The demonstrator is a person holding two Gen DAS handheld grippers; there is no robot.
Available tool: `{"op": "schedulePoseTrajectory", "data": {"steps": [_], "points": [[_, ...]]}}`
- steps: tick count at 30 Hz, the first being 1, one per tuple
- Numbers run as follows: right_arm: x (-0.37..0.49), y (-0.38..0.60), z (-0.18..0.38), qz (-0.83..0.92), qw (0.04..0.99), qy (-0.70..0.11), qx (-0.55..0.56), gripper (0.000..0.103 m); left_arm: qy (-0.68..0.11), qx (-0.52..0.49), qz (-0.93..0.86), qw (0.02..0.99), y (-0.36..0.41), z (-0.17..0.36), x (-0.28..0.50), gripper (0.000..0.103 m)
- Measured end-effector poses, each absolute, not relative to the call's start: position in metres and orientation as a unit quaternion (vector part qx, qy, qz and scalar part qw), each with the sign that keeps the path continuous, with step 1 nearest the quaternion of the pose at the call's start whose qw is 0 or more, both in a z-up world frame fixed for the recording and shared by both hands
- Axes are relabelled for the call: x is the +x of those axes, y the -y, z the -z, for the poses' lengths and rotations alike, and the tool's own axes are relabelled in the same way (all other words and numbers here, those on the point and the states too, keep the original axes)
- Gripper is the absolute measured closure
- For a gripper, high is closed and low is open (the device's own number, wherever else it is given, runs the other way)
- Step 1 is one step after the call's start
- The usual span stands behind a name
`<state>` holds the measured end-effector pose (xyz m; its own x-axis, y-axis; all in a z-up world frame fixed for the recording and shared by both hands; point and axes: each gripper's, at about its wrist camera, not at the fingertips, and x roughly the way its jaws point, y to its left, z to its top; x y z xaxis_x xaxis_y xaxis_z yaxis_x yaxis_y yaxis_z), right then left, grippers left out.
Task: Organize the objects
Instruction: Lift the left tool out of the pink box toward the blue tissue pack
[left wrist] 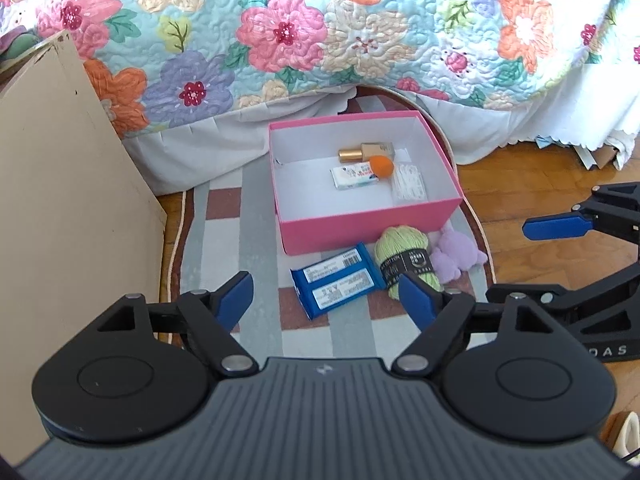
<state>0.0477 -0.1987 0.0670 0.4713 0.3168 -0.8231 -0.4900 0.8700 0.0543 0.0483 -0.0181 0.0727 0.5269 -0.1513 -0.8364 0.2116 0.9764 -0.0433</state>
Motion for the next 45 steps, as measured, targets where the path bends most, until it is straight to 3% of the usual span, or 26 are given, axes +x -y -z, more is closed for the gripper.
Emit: {"op": "schedulePoseTrajectory", "data": {"steps": [11,18,33,45], "points": [[0.019,0.195,-0.051,-0.242,0.835,-0.480,-0.118,0.025,-0.482,0.029,0.124,0.867,0.019,-0.058,0.021,0.012],[0.012,0.195,-0.033,-0.258,0.821,-0.495,-0.123,0.014,-0.493,0.022,0.129,0.860,0.020,-0.040,0.022,0.007],[0.041,0.203,0.044,-0.291,0.843,-0.440,-0.107,0.014,-0.485,-0.031,0.159,0.859,0.024,0.034,0.072,0.005],[0.067,0.202,0.128,-0.240,0.871,-0.394,-0.172,0.014,-0.503,-0.085,0.139,0.849,0.055,0.114,0.124,0.006]]}}
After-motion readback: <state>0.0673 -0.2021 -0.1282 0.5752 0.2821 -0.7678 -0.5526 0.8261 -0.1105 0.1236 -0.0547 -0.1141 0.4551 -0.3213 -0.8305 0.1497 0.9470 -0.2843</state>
